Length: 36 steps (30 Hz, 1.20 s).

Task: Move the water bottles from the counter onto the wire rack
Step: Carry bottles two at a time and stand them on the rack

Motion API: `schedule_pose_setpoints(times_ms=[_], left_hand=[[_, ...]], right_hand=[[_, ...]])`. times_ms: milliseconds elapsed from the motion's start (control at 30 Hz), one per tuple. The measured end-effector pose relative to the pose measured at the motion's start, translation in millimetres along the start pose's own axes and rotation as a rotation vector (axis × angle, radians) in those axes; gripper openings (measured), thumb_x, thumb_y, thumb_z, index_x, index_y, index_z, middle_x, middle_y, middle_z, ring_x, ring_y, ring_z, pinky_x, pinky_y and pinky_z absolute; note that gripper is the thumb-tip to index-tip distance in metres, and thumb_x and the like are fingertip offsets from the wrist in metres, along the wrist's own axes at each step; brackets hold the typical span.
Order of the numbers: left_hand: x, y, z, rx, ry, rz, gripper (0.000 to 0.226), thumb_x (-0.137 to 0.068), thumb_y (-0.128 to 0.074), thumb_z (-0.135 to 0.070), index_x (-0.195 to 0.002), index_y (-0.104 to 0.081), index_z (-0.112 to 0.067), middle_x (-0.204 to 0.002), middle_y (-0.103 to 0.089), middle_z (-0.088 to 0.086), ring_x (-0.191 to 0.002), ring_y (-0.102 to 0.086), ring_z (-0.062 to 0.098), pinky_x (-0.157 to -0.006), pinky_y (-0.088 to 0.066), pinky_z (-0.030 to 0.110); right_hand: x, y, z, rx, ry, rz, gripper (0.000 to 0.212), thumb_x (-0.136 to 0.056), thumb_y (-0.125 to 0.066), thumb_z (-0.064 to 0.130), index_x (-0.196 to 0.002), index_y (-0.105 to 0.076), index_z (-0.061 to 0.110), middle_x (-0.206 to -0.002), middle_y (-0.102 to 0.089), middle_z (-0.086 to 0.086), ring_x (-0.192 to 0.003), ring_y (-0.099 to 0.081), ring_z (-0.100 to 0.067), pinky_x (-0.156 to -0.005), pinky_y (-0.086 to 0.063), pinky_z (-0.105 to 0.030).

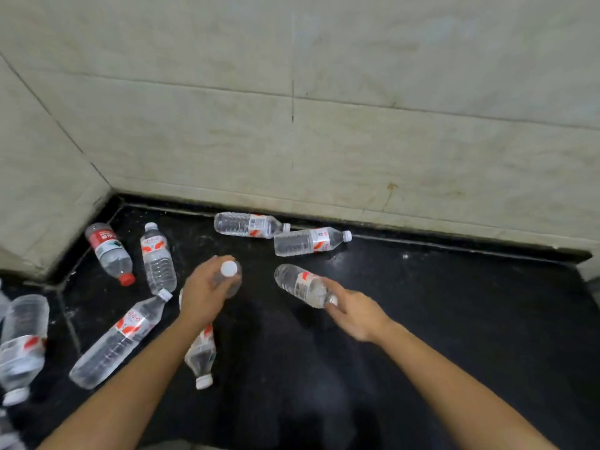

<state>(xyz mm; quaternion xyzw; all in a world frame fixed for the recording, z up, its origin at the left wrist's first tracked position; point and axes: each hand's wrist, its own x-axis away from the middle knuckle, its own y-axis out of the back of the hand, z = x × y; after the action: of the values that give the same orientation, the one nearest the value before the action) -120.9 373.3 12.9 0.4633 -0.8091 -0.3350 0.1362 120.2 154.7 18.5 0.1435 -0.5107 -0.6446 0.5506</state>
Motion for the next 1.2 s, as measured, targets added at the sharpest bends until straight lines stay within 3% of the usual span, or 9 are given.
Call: schedule_pose_setpoints(times_ms=[133,233,333,533,667,767,867,1067,1200], left_hand=[[-8.5,21.0,-30.4,0.304,0.243,0.059,0.026,-0.086,-0.078,-0.02,-0.107,-0.068,-0.031,-0.105,-0.073,0.001,-0.102,-0.067,0.019,-0.094,-0.055,0.041],[3.5,9.9,-47.0,0.342,0.264,0.155,0.028,-0.086,-0.078,-0.019,-0.112,-0.07,-0.022,-0.104,-0.073,0.0,-0.1,-0.067,0.016,-0.084,-0.054,0.027],[21.1,-12.7,-51.1,0.296,0.198,0.247,0.026,-0.087,-0.077,-0.022,-0.107,-0.066,-0.036,-0.101,-0.071,-0.011,-0.098,-0.066,0.008,-0.079,-0.05,0.02],[41.3,-45.7,-53.6,0.25,0.171,0.378,0.029,-0.092,-0.07,-0.033,-0.118,-0.057,-0.034,-0.109,-0.069,-0.01,-0.102,-0.064,0.005,-0.09,-0.052,0.029],[64.7,-65.0,-37.0,0.308,0.291,0.459,0.06,-0.072,-0.074,-0.063,-0.12,-0.054,-0.035,-0.112,-0.069,-0.007,-0.103,-0.066,0.01,-0.094,-0.052,0.034],[70.7,-71.2,-34.1,0.377,0.357,0.323,0.056,-0.084,-0.067,-0.062,-0.123,-0.051,-0.025,-0.109,-0.067,-0.003,-0.102,-0.065,0.016,-0.088,-0.05,0.036],[59.0,-65.4,-35.8,0.483,0.394,0.212,0.052,-0.09,-0.06,-0.053,-0.121,-0.054,-0.013,-0.104,-0.064,-0.004,-0.102,-0.064,0.019,-0.08,-0.047,0.031],[48.7,-65.8,-55.2,0.607,0.3,0.358,0.053,-0.084,-0.064,-0.057,-0.109,-0.061,-0.01,-0.105,-0.068,0.008,-0.1,-0.067,0.023,-0.078,-0.052,0.031],[50.2,-82.9,-108.9,0.743,0.265,0.497,0.068,-0.068,-0.068,-0.066,-0.103,-0.066,-0.007,-0.098,-0.074,0.014,-0.089,-0.071,0.028,-0.079,-0.056,0.039]], right_hand=[[-1.5,42.1,26.4,-0.091,-0.019,-0.202,0.034,-0.101,-0.043,0.05,-0.125,-0.056,0.029,-0.113,-0.071,-0.007,-0.103,-0.065,-0.032,-0.08,-0.051,-0.039],[10.2,47.5,29.2,-0.037,-0.108,-0.201,0.034,-0.097,-0.047,0.057,-0.11,-0.061,0.028,-0.105,-0.07,-0.003,-0.096,-0.066,-0.029,-0.073,-0.048,-0.036],[29.8,28.1,16.8,-0.106,-0.191,-0.224,0.031,-0.094,-0.051,0.058,-0.102,-0.055,0.029,-0.097,-0.067,-0.001,-0.089,-0.063,-0.028,-0.071,-0.043,-0.035],[47.6,-12.9,3.7,-0.162,-0.192,-0.375,0.041,-0.081,-0.067,0.061,-0.109,-0.051,0.038,-0.102,-0.053,0.01,-0.094,-0.059,-0.017,-0.079,-0.051,-0.034],[44.6,-32.7,6.7,-0.402,-0.254,-0.386,0.056,-0.079,-0.079,0.051,-0.124,-0.048,0.037,-0.116,-0.038,0.007,-0.106,-0.048,-0.013,-0.088,-0.044,-0.027],[45.4,-40.2,9.3,-0.675,-0.219,-0.388,0.049,-0.088,-0.076,0.04,-0.122,-0.041,0.039,-0.125,-0.048,0.006,-0.108,-0.052,-0.012,-0.094,-0.042,-0.025],[54.1,-41.2,5.2,-0.693,-0.218,-0.401,0.042,-0.089,-0.074,0.045,-0.116,-0.042,0.041,-0.121,-0.056,0.004,-0.107,-0.058,-0.013,-0.091,-0.045,-0.025],[106.7,-27.8,-14.9,-0.703,-0.369,-0.545,0.041,-0.093,-0.061,0.057,-0.121,-0.047,0.031,-0.114,-0.067,0.005,-0.106,-0.064,-0.014,-0.096,-0.05,-0.036],[154.5,-3.6,-21.3,-0.829,-0.403,-0.832,0.031,-0.096,-0.06,0.053,-0.109,-0.058,0.025,-0.097,-0.071,0.009,-0.095,-0.066,-0.007,-0.089,-0.051,-0.033]])
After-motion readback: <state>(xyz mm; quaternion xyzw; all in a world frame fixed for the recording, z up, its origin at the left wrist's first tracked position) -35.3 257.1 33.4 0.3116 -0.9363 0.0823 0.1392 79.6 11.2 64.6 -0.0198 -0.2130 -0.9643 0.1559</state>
